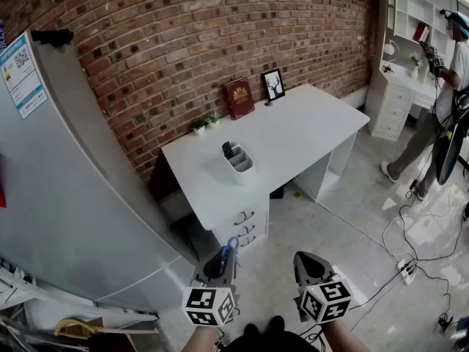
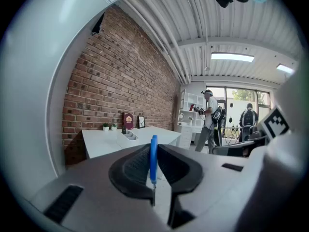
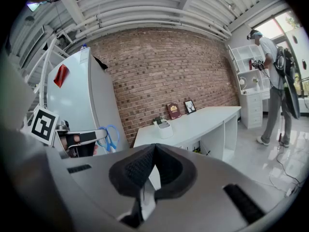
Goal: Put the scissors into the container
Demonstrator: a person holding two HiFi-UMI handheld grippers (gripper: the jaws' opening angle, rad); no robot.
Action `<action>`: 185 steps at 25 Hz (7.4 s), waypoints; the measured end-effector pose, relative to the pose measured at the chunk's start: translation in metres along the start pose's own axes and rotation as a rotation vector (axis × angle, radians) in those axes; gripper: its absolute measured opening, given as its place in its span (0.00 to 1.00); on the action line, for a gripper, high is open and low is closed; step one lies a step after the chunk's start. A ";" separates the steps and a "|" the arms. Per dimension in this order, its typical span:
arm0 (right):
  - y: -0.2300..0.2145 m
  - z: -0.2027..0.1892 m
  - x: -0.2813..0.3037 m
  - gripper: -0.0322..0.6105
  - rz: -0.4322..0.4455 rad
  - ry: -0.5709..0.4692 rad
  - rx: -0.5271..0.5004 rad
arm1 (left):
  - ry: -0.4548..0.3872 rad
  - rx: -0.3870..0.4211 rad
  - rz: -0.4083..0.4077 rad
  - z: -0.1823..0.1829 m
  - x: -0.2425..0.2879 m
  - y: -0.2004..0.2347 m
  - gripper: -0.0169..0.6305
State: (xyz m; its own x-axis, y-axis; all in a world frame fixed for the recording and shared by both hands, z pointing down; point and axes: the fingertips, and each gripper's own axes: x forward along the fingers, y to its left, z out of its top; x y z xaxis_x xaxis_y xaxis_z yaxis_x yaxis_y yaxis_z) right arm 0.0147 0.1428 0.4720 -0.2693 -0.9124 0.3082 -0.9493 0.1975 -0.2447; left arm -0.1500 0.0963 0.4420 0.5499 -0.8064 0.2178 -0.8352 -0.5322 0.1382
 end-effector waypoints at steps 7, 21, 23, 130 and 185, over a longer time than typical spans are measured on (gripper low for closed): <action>-0.011 0.007 -0.004 0.05 0.004 -0.006 0.000 | -0.011 -0.002 0.000 0.008 0.006 -0.011 0.09; -0.038 0.014 -0.012 0.05 0.024 -0.038 -0.011 | -0.055 -0.002 0.053 0.022 0.012 -0.026 0.09; -0.042 0.016 -0.010 0.05 0.028 -0.042 -0.014 | -0.061 -0.003 0.062 0.025 0.014 -0.026 0.09; -0.183 0.124 0.330 0.05 0.093 0.101 0.023 | 0.096 -0.072 0.196 0.029 0.399 0.166 0.09; -0.146 0.104 0.323 0.05 0.191 0.149 -0.058 | 0.186 -0.166 0.270 0.002 0.307 0.151 0.08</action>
State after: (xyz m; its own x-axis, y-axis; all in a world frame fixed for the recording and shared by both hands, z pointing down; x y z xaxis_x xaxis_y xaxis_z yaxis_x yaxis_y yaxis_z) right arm 0.0831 -0.2176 0.5115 -0.4614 -0.7947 0.3943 -0.8855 0.3852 -0.2598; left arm -0.1075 -0.2316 0.5281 0.3121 -0.8432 0.4378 -0.9479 -0.2455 0.2031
